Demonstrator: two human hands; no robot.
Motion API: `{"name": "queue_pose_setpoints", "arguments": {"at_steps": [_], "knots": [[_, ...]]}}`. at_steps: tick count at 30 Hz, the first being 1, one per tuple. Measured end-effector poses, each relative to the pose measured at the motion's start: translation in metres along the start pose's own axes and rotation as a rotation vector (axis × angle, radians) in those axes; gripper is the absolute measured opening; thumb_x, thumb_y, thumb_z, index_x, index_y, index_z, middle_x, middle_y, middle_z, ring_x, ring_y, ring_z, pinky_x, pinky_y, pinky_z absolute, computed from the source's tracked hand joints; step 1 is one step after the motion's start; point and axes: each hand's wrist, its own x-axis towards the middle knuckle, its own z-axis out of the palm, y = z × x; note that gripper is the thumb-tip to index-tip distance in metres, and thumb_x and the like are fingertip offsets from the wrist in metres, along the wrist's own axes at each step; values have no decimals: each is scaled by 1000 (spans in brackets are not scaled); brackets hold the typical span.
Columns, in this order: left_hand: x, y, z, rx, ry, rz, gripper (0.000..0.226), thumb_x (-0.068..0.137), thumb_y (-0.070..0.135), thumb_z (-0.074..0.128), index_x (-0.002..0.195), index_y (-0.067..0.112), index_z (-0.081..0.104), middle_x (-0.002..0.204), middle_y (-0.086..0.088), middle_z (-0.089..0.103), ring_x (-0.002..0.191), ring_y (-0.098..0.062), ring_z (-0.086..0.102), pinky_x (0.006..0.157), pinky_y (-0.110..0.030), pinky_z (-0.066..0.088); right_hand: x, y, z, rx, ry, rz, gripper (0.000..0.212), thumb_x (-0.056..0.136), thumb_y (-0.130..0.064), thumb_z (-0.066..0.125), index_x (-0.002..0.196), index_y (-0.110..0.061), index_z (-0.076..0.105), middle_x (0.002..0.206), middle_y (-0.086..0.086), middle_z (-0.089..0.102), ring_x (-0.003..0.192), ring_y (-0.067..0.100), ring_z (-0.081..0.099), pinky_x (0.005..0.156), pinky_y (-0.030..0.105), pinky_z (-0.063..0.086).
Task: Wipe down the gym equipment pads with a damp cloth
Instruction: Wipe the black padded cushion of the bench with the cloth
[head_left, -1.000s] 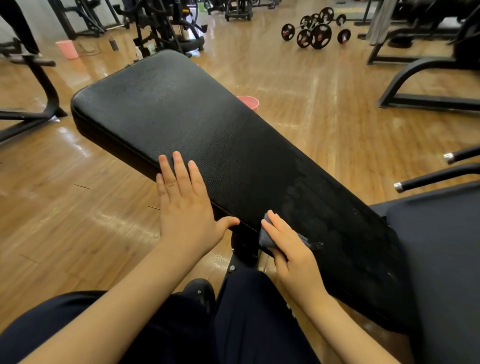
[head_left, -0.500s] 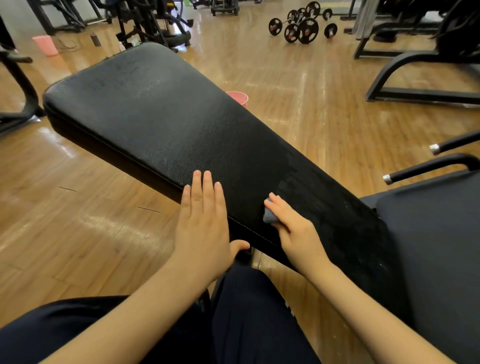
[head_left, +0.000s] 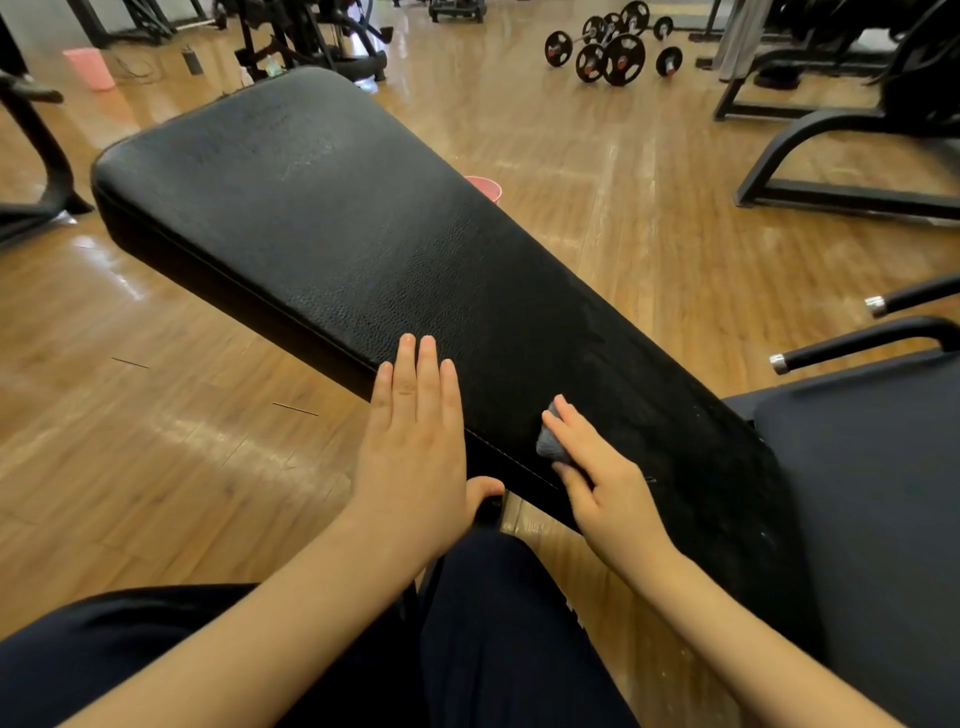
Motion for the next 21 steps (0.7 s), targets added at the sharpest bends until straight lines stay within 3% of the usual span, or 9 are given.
{"name": "queue_pose_setpoints", "arguments": {"at_steps": [4, 8, 14, 21], "knots": [[0, 1, -2, -3, -13, -3, 111, 87, 74, 30, 142, -5, -25, 149, -28, -31, 137, -43, -30, 113, -50, -14, 25, 10, -12, -2, -25, -34, 58, 83, 13, 54, 131, -17, 42, 136, -8, 39, 130, -3, 29, 106, 4, 19], [0, 1, -3, 2, -22, -5, 110, 88, 73, 32, 142, -5, -25, 148, -29, -31, 137, -43, -30, 112, -49, -16, 82, 35, -24, -61, 15, 78, 51, 86, 10, 52, 133, -8, 48, 140, 4, 43, 128, 6, 33, 100, -2, 15], [-1, 0, -2, 13, -16, -3, 109, 88, 72, 32, 143, -5, -23, 149, -29, -29, 138, -44, -27, 112, -49, -15, 135, 53, -27, -35, 125, 376, 45, 95, -6, 44, 139, -16, 43, 148, -1, 36, 138, 17, 29, 108, 20, 18], [2, 6, -2, -12, -10, -16, 110, 87, 73, 32, 143, -5, -23, 149, -30, -29, 136, -47, -29, 112, -52, -15, 70, 31, -17, -63, 86, 224, 46, 93, -3, 49, 137, -13, 43, 147, -2, 35, 135, 10, 31, 94, -4, 12]]}}
